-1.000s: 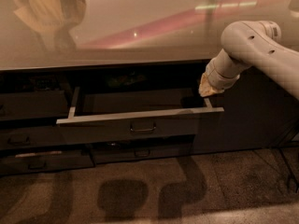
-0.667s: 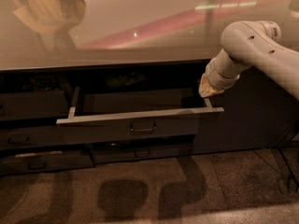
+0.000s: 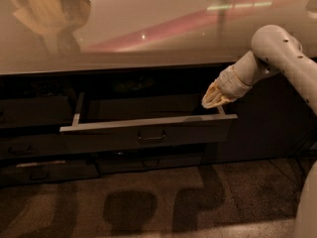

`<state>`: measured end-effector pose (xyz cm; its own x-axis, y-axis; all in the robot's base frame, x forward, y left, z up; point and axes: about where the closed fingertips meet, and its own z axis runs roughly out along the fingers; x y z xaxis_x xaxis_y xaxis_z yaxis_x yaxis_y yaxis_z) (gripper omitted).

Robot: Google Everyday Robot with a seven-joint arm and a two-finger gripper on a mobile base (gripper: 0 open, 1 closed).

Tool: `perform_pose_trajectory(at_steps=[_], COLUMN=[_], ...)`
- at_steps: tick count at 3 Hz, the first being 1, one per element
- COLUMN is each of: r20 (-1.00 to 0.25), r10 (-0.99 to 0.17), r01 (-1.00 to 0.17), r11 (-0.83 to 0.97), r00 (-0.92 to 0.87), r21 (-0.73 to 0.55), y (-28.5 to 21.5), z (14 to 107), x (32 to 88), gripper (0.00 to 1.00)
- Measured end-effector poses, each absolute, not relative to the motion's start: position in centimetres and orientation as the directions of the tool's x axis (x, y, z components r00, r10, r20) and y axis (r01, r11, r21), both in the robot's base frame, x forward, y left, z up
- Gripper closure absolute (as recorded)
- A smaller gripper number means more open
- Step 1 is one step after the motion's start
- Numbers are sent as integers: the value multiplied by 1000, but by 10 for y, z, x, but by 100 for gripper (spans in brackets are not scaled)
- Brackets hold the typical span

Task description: Open top drawer

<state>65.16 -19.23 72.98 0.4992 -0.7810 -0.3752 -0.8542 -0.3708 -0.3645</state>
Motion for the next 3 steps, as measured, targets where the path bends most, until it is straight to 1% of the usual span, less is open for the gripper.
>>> perform_pose_trajectory(at_steps=[1, 2, 3], r20=[-380, -357, -292], r10=[-776, -796, -847], r01=[-853, -858, -883], r11=[-374, -366, -358], r00=[503, 489, 444], r21=[-365, -360, -304], y=[-192, -192, -217], z=[731, 728, 694], x=[652, 652, 672], gripper=[100, 100, 100])
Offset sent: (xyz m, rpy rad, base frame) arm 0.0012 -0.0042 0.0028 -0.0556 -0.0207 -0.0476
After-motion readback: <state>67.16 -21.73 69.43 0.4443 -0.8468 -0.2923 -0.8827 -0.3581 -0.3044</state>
